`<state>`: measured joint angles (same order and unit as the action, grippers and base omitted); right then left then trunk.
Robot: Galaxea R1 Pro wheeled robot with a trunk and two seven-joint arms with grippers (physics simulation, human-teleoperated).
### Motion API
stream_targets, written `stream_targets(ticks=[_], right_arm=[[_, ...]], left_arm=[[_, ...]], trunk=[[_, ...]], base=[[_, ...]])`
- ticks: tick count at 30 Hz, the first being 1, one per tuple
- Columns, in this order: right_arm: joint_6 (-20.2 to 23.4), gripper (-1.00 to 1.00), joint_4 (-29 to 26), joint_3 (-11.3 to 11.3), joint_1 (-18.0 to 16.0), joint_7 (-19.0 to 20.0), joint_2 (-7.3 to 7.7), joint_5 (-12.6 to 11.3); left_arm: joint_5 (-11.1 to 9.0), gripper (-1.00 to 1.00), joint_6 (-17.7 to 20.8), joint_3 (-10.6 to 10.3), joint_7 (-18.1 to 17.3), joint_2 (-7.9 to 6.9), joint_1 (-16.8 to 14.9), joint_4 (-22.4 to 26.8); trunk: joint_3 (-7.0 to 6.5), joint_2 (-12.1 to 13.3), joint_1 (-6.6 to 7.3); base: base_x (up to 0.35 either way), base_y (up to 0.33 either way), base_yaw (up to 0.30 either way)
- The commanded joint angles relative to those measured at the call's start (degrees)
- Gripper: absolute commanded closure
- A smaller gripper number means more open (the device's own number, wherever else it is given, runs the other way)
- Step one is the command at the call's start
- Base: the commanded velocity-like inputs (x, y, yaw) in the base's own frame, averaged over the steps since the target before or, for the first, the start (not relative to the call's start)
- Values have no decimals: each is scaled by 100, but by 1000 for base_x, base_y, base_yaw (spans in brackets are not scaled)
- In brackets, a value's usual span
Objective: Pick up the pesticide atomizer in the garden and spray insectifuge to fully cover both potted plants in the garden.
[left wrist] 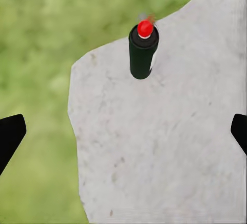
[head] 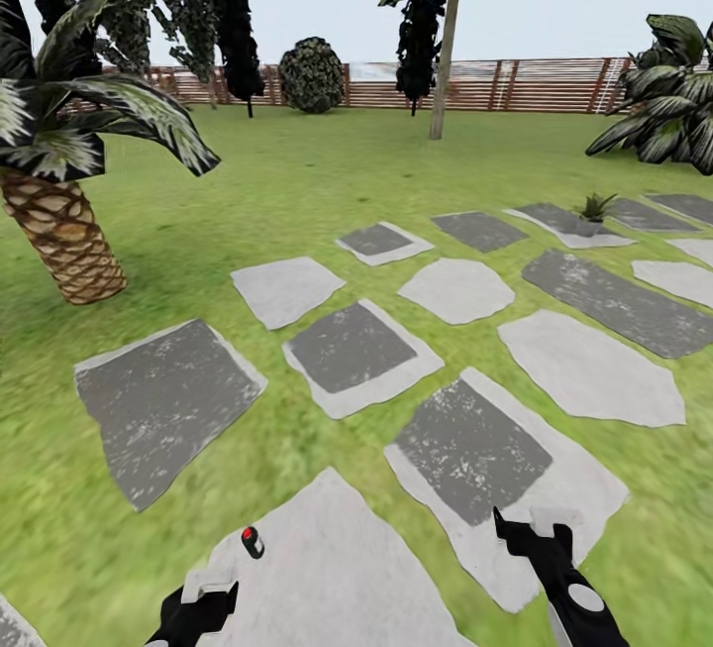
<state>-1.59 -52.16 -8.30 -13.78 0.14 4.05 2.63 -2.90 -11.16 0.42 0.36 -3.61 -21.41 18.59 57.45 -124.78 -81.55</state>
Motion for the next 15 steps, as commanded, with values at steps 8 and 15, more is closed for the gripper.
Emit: stream_targets(ticks=[8, 15], right_arm=[[-17, -100, 4, -5, -2, -1, 0, 27], [-19, -100, 4, -5, -2, 2, 0, 27]], left_arm=[[-35, -100, -18, 2, 7, 0, -3, -4], [-35, -100, -21, 10, 8, -2, 0, -4]], trunk=[[4, -1, -2], [4, -1, -2]], base=[[279, -227, 245], [302, -146, 247]])
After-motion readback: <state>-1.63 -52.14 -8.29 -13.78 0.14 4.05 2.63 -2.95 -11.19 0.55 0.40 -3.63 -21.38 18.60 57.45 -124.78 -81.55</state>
